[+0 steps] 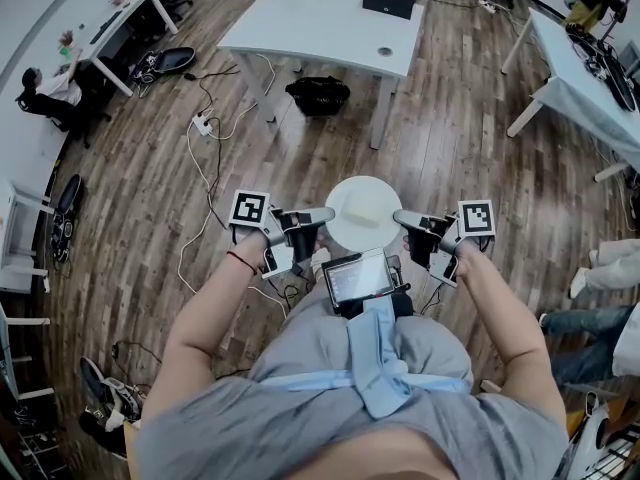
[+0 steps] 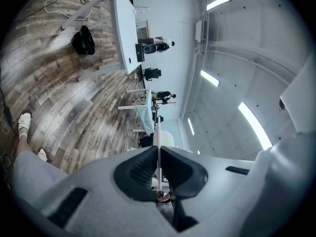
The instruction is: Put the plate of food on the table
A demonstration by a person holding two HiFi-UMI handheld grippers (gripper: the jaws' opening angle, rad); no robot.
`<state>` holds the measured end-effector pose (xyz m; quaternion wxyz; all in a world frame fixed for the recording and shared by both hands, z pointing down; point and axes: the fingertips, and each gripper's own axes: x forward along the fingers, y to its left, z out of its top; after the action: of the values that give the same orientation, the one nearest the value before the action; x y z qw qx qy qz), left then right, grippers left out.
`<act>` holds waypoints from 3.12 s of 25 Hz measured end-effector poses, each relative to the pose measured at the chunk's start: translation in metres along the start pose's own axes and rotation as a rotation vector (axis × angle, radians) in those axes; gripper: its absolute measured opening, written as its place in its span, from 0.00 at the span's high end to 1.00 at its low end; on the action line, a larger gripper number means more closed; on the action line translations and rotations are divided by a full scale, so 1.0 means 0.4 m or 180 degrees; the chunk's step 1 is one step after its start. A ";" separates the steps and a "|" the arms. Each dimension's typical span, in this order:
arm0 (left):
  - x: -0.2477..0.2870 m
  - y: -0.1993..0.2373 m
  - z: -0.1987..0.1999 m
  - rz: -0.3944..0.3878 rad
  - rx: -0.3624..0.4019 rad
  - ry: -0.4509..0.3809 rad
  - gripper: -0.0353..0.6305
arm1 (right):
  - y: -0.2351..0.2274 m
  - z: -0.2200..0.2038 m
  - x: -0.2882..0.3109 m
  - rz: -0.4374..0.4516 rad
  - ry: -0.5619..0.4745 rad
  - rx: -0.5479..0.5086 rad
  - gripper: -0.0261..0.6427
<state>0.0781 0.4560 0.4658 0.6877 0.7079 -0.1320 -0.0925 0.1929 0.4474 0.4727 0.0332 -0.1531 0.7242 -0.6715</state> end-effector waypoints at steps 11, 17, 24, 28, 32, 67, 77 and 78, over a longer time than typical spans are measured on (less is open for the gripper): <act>-0.047 -0.008 0.156 -0.0047 -0.0049 -0.0042 0.90 | 0.035 0.106 0.120 -0.0066 -0.0040 0.0019 0.91; -0.043 -0.003 0.151 -0.0044 -0.0008 -0.0047 0.90 | 0.023 0.108 0.120 -0.0046 -0.0037 -0.0074 0.91; -0.080 -0.027 0.287 -0.0117 0.0014 -0.0033 0.90 | 0.064 0.205 0.221 -0.0032 -0.0053 -0.0096 0.91; -0.128 -0.040 0.439 -0.0130 -0.0020 -0.0016 0.90 | 0.094 0.307 0.336 -0.0060 -0.0099 -0.0076 0.91; -0.154 -0.034 0.490 -0.0135 -0.0026 0.0024 0.90 | 0.095 0.329 0.386 -0.0039 -0.0139 -0.0058 0.91; 0.053 -0.016 0.922 -0.0132 -0.0057 -0.0122 0.90 | 0.043 0.812 0.462 0.0006 -0.0076 -0.0016 0.91; 0.155 -0.004 1.088 -0.0131 -0.0053 -0.0245 0.90 | 0.011 1.018 0.475 0.0046 0.0009 -0.0026 0.91; 0.172 -0.001 1.126 -0.0127 -0.0061 -0.0262 0.90 | 0.008 1.058 0.483 0.0040 0.0021 -0.0018 0.91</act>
<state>0.0026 0.0070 0.4521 0.6864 0.6994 -0.1452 -0.1365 0.1162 -0.0112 0.4593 0.0346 -0.1464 0.7272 -0.6698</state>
